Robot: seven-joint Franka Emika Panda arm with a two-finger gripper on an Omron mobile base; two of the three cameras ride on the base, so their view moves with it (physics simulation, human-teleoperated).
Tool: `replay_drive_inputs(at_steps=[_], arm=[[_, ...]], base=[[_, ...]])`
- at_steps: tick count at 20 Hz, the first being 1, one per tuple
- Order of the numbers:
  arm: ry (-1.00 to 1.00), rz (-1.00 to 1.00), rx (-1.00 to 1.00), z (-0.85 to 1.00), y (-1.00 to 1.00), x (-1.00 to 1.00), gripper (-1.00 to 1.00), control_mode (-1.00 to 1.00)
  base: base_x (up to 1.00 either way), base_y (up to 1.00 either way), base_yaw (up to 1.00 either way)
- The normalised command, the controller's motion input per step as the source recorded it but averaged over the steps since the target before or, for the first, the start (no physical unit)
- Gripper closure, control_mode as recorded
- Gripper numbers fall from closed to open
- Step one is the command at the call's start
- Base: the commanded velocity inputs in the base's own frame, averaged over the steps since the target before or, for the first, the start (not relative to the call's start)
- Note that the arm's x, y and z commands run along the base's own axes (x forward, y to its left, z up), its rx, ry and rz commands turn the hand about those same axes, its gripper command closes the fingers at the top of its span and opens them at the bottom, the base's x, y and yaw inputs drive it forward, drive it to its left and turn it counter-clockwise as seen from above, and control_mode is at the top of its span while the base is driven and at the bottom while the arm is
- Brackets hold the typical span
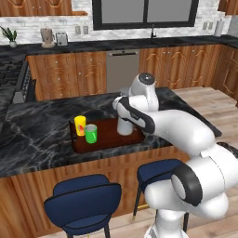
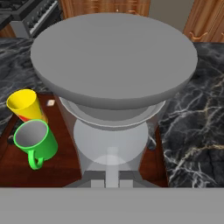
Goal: There is a tray on the dining counter. Grab the cup, mug, and pitcher and place them on the tray. The pitcher may be placed next to the tray if it cannot fit the tray.
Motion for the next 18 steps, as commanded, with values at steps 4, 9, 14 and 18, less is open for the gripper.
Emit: replay_drive_inputs(at_steps=[4,9,14,18], arm=[[0.00,0.00,0.00,-0.21,0.00,0.00,1.00,-1.00],[0.00,0.00,0.00,-0.24,0.00,0.00,1.00,-1.00],[0.00,0.00,0.00,-0.16,0.00,0.00,1.00,-1.00],[0.00,0.00,0.00,-0.08,0.00,0.00,1.00,-1.00]], base=[[0.00,0.00,0.00],[0.00,0.00,0.00],[0.00,0.00,0.00],[0.00,0.00,0.00]])
